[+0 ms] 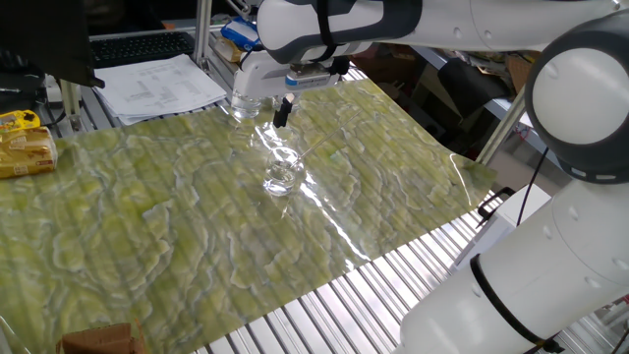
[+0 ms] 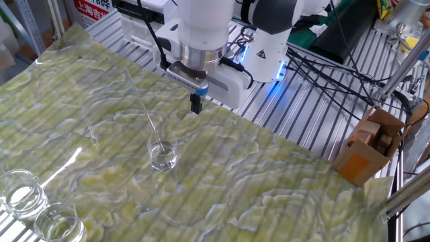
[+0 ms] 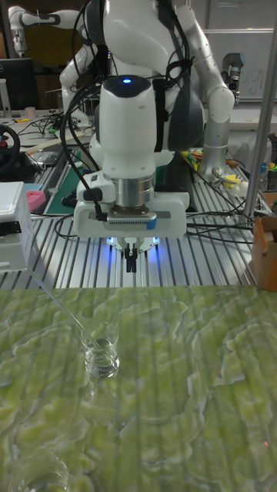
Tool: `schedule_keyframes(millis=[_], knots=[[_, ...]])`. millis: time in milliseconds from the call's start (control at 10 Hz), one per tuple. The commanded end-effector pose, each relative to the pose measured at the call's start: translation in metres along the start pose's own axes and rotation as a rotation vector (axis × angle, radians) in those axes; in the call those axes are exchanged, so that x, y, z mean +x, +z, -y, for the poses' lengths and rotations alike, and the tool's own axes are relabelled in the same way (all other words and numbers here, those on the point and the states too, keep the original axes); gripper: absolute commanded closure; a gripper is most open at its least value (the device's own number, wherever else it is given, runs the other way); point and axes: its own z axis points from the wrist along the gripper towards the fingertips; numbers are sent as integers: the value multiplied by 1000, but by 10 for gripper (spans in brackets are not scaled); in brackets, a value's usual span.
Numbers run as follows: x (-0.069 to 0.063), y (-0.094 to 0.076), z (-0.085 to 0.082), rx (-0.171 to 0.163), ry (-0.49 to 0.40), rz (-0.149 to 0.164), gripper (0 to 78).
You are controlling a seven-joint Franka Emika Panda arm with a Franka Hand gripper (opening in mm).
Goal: Stir the beaker with a glass rod
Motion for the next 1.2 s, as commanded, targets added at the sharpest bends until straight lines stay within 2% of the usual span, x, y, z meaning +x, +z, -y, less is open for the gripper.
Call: schedule_keyframes(millis=[100, 200, 300, 700, 1000, 1100, 1200], knots=[[0, 0, 0, -10, 291, -29, 776], [0, 0, 0, 29, 287, -28, 776], [0, 0, 0, 30, 287, -28, 776], [-1, 0, 1, 19, 270, -37, 776], [-11, -1, 7, 3, 255, -39, 776], [-19, -2, 15, -14, 246, -40, 776], [-22, -3, 19, -15, 237, -40, 776]])
